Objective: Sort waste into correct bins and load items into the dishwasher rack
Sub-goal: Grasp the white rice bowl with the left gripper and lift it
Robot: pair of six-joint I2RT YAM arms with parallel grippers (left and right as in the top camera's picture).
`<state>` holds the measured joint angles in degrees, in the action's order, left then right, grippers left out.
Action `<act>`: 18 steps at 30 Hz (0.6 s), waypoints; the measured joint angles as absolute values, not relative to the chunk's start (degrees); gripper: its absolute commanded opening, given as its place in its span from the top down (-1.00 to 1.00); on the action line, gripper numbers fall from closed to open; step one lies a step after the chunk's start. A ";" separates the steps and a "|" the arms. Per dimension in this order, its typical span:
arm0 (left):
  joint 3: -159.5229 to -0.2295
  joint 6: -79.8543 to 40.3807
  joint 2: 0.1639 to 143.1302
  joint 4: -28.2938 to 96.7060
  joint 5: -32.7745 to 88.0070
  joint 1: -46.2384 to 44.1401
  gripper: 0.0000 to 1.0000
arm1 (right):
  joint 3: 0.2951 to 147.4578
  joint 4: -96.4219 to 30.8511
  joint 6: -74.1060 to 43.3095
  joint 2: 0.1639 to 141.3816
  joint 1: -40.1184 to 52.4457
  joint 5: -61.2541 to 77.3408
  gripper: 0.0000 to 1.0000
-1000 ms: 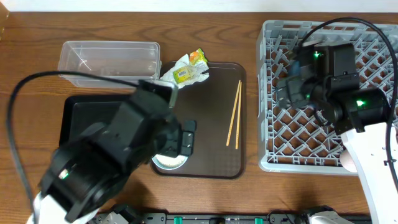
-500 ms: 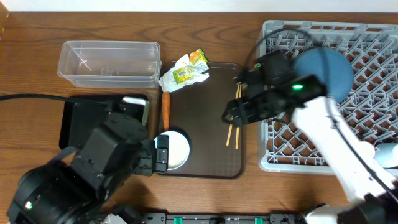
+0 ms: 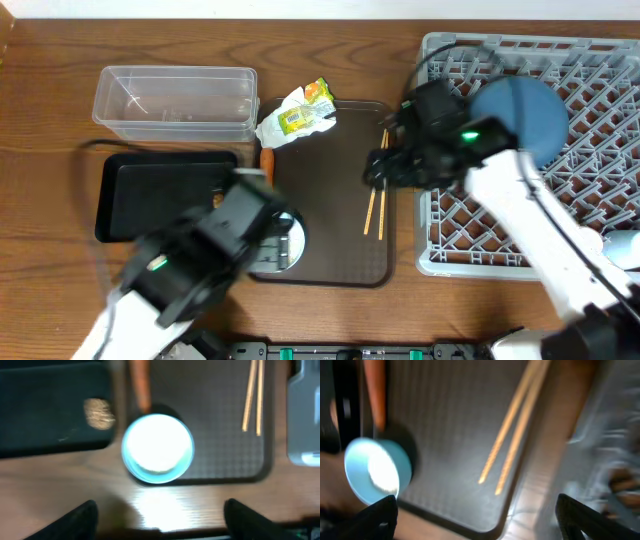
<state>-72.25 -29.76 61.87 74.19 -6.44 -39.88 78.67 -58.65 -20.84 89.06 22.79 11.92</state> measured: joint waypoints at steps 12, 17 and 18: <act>-61.30 -26.68 78.85 56.47 -0.01 -41.15 -0.21 | 80.31 -64.01 -21.47 75.18 9.69 10.96 -0.98; -61.30 -25.74 86.98 53.10 0.21 -41.80 0.13 | 80.31 -65.32 -21.47 75.37 9.65 11.00 -0.98; -61.30 -26.22 89.12 52.77 -0.08 -41.80 0.15 | 80.31 -65.41 -21.47 75.37 9.65 11.03 -0.99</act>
<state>-61.30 -26.22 89.12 52.77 -0.08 -41.80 80.31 -65.41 -21.47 75.37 9.65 11.03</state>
